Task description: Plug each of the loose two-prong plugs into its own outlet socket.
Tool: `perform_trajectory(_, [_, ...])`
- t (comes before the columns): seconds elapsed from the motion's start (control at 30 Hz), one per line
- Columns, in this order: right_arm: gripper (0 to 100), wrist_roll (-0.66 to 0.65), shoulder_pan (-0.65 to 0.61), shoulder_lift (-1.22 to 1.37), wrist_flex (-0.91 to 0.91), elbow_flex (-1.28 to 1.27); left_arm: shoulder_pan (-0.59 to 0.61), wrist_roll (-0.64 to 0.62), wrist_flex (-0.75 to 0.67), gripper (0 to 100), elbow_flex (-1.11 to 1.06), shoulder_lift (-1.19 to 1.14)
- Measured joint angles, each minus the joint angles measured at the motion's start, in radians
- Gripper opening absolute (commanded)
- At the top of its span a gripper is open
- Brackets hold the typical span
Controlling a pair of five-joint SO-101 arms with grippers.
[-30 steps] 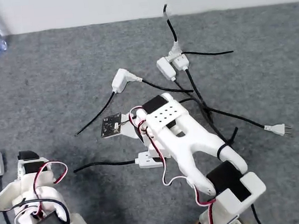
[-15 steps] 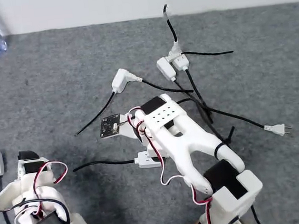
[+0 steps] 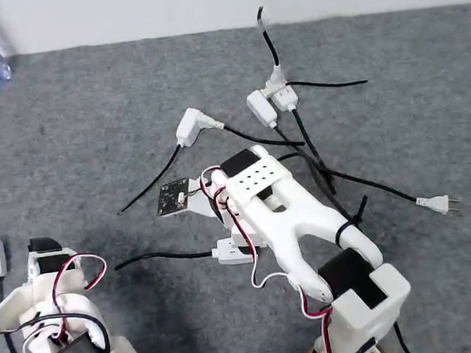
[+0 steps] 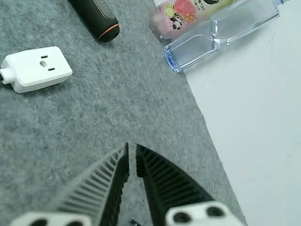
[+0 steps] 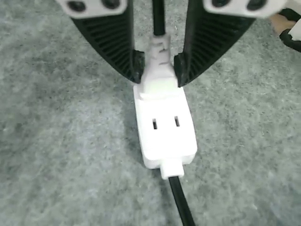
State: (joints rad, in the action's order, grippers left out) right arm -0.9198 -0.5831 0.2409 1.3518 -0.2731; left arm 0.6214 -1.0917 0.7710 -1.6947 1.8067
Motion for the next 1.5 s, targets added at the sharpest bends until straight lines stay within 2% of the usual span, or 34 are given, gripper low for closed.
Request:
perform_trajectory(0.1, [30.2,0.003,-0.011,0.037,0.023,-0.002,0.0,0.0,0.0,3,0.0,0.0])
perform_trajectory(0.17, [32.9,0.0,-0.025,0.063,0.031,-0.011,0.0,0.0,0.0,3,0.0,0.0])
perform_trajectory(0.47, [32.9,0.005,-0.112,0.087,0.166,0.08,0.0,0.0,0.0,3,0.0,0.0])
perform_trajectory(1.1, [32.7,0.041,-0.127,0.153,0.063,0.109,0.0,0.0,0.0,3,0.0,0.0])
perform_trajectory(1.2, [24.7,0.041,-0.127,0.155,0.061,0.109,0.0,0.0,0.0,3,0.0,0.0])
perform_trajectory(1.3, [2.2,0.043,-0.123,0.15,0.051,0.114,0.0,0.0,0.0,3,0.0,0.0])
perform_trajectory(1.33, [0.0,0.043,-0.121,0.152,0.043,0.124,0.0,0.0,0.0,3,0.0,0.0])
perform_trajectory(1.4, [4.6,0.043,-0.12,0.155,0.028,0.141,0.0,0.0,0.0,3,0.0,0.0])
perform_trajectory(1.47, [0.1,0.043,-0.12,0.157,0.023,0.143,0.0,0.0,0.0,3,0.0,0.0])
perform_trajectory(1.5, [1.2,0.043,-0.121,0.157,0.023,0.143,0.0,0.0,0.0,3,0.0,0.0])
